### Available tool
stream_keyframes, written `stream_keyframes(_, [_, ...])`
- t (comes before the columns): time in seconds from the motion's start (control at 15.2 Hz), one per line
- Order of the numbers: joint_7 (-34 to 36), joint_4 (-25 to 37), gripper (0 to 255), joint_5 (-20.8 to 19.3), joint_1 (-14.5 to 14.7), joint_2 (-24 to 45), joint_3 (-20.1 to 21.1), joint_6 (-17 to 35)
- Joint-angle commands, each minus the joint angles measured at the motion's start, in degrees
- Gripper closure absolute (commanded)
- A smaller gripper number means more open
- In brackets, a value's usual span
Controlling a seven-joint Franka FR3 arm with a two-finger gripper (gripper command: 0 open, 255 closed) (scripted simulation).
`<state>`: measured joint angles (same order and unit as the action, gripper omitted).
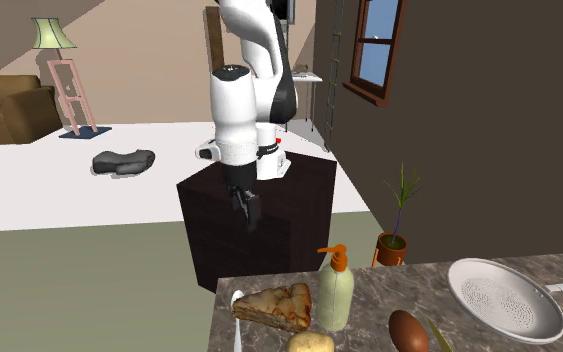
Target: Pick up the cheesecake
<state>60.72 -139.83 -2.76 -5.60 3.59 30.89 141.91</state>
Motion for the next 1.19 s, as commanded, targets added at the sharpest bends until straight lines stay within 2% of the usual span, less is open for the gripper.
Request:
stream_keyframes(0.0, [5.37, 2.19, 0, -3.37, 0.67, 5.24, -0.40, 2.30])
stream_keyframes(0.26, [14.48, 8.13, 0, -9.25, 4.18, 15.62, -3.64, 5.63])
stream_keyframes(0.46, [19.58, 13.30, 0, -11.68, 7.33, 22.80, -6.51, 7.47])
stream_keyframes(0.79, [25.51, 23.21, 0, -12.81, 11.92, 34.18, -10.44, 9.42])
stream_keyframes(1.12, [26.17, 24.66, 0, -13.74, 13.08, 37.40, -11.82, 11.28])
